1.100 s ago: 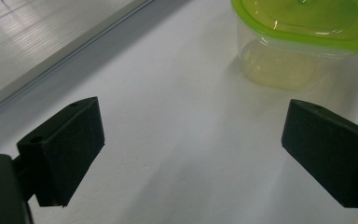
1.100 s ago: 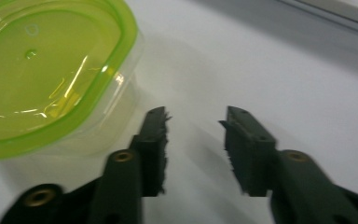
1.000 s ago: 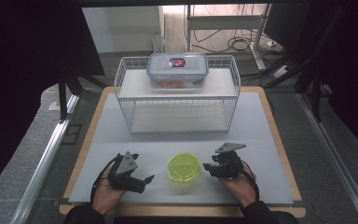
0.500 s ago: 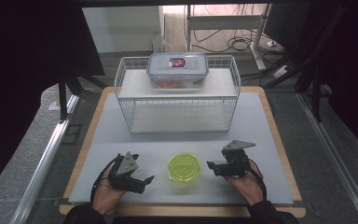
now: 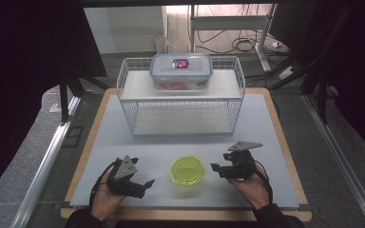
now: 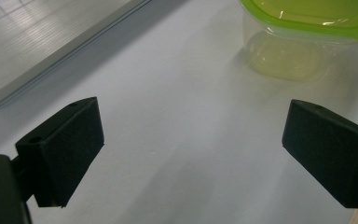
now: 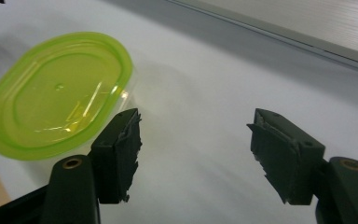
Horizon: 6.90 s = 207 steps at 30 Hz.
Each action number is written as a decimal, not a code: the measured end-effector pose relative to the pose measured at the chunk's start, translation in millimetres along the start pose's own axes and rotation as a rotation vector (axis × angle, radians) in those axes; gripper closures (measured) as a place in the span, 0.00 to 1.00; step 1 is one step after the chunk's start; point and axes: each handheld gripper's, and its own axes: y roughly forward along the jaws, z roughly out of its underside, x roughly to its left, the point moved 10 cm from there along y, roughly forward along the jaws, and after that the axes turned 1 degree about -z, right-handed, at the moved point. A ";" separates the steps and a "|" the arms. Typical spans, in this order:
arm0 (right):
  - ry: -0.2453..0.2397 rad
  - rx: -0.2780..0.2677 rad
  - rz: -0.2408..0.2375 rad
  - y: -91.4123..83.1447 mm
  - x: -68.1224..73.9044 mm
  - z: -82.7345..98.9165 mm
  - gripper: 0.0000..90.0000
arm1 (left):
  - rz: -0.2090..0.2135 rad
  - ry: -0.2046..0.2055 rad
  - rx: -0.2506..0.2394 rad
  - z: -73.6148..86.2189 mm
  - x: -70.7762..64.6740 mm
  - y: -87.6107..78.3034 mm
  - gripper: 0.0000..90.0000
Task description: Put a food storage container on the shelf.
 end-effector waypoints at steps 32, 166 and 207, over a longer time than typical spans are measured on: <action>0.255 0.041 -0.367 33.6 33.2 -9.5 0.71 | -0.007 0.006 0.010 4.6 -3.2 -3.4 0.06; 0.429 -0.281 -0.461 -76.1 -9.0 -286.3 0.91 | 0.127 -0.052 -0.013 4.5 -12.8 -0.7 0.05; 0.616 -0.372 -0.194 -18.1 -54.1 -352.3 0.86 | 0.147 -0.046 -0.004 5.8 -16.0 -0.1 0.06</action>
